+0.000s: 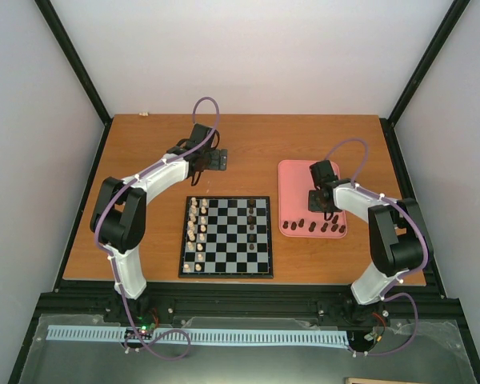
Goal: Set up the chess pieces on the board
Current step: Pick up the chess piece from the storage box, then place the chess piece on the chessboard.
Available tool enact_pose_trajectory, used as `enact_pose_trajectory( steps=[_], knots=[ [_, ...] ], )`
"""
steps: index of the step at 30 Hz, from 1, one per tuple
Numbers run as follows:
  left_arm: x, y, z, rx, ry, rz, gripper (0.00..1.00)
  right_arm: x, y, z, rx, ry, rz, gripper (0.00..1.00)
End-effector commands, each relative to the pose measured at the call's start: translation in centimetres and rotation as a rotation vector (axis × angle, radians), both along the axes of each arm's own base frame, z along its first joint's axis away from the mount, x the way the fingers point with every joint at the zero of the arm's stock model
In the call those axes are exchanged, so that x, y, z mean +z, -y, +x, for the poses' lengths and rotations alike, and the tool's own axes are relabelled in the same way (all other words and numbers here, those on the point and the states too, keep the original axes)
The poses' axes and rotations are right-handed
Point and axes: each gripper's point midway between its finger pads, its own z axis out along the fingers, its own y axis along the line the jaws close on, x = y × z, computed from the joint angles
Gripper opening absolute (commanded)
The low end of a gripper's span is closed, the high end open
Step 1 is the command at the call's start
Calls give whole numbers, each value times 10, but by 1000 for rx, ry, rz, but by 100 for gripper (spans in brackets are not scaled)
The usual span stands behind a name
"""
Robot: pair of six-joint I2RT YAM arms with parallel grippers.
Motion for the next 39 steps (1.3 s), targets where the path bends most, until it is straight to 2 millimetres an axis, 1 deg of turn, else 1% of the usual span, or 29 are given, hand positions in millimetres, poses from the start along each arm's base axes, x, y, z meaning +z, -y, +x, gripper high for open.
enact_pose_trajectory(
  steps=[1, 3, 6, 8, 9, 11, 14, 15, 17, 21, 23, 24, 26, 29, 34, 37, 39],
  knots=[
    [12, 0, 9, 18, 24, -15, 100, 7, 1, 2, -8, 24, 17, 7],
    [12, 0, 9, 19, 24, -14, 100, 12, 0, 2, -8, 36, 24, 5],
    [13, 0, 9, 17, 25, -17, 100, 25, -4, 4, 2, 70, 54, 4],
    [12, 0, 8, 17, 23, -16, 100, 38, -11, 4, 20, 102, 71, 4],
    [13, 0, 9, 18, 25, -16, 100, 49, -16, 4, 30, 125, 80, 4],
    [14, 0, 9, 18, 27, -17, 100, 65, -33, 0, 77, 156, 111, 4],
    [13, 0, 8, 18, 25, -17, 100, 89, -65, -10, 159, 196, 173, 4],
    [13, 0, 8, 18, 25, -17, 100, 96, -82, -17, 201, 204, 186, 4],
    [14, 0, 8, 18, 26, -18, 100, 106, -108, -32, 270, 209, 195, 4],
    [16, -1, 7, 19, 29, -17, 100, 115, -159, -73, 419, 186, 211, 4],
    [17, -1, 7, 20, 32, -18, 100, 118, -178, -94, 474, 175, 204, 4],
    [17, -1, 6, 20, 31, -18, 100, 120, -183, -102, 492, 171, 189, 4],
    [18, -1, 6, 19, 33, -24, 100, 123, -193, -116, 525, 160, 160, 4],
    [20, 0, 5, 17, 37, -29, 100, 117, -206, -134, 577, 124, 132, 4],
    [23, -2, 4, 21, 45, -25, 100, 93, -223, -161, 647, 41, 56, 4],
    [23, -1, 4, 20, 43, -27, 100, 75, -227, -172, 673, -6, 21, 4],
    [21, -1, 5, 19, 41, -26, 100, 67, -231, -177, 687, -25, 29, 4]
  ],
)
